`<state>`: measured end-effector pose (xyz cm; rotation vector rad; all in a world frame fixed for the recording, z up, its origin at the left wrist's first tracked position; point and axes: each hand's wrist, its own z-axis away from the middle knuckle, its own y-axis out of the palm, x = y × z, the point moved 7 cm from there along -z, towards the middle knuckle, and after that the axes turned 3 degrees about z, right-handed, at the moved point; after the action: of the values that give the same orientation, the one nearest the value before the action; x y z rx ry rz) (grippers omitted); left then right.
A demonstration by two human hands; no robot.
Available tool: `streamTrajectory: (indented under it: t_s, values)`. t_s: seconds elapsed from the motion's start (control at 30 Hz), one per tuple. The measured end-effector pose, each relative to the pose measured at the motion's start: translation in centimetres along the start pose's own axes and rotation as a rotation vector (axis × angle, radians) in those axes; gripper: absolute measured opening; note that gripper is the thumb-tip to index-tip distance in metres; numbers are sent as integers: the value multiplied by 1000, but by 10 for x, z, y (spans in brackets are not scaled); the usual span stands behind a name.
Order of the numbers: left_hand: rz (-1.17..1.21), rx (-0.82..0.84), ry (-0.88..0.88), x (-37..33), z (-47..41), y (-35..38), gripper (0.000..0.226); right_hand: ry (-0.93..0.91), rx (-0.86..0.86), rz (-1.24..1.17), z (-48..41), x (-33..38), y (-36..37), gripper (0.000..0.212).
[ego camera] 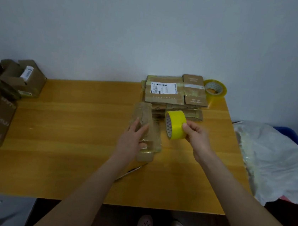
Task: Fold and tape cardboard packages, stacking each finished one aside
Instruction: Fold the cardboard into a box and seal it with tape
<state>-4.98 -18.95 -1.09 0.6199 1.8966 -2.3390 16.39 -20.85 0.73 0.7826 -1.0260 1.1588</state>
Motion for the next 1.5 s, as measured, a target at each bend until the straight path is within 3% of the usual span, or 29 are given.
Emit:
streamTrajectory:
  t_s: [0.1,0.2,0.27,0.47,0.57,0.7,0.83,0.93,1.0,1.1,1.2,1.33,1.47,1.5]
  values:
    - [149,-108,12,-6,4,-15,73,116,-9,-208,0,15,2,11]
    - [463,-300,78,-23,9,-39,62,251,-7,-428,0,24,7,13]
    - [596,-342,121,-37,12,-48,67,339,17,-536,1,26,13,16]
    - [605,-388,231,-59,8,-73,66,490,108,-676,10,28,26,20]
    - [716,-398,78,-52,8,-80,64,534,112,-738,12,28,22,20]
    - [948,-419,-245,-36,12,-78,44,498,188,-788,13,30,18,23]
    - [1279,-213,-563,-27,20,-49,51,368,370,-845,14,42,14,23]
    - [1539,49,-584,-42,16,-35,60,241,513,-726,16,45,14,25]
    - [1594,122,-514,-51,10,-38,53,149,597,-537,16,43,14,30]
    - [1552,91,-427,-49,8,-41,34,69,609,-258,14,37,9,36]
    - [1391,-51,-350,-41,7,-46,18,-29,563,48,16,41,9,38]
    - [1183,-180,-240,-44,6,-50,13,-100,555,92,20,48,22,39]
    - [1315,-11,-253,-40,6,-39,6,-157,624,220,22,43,24,36]
    - [1396,48,-298,-37,6,-36,18,-184,633,295,22,43,22,28]
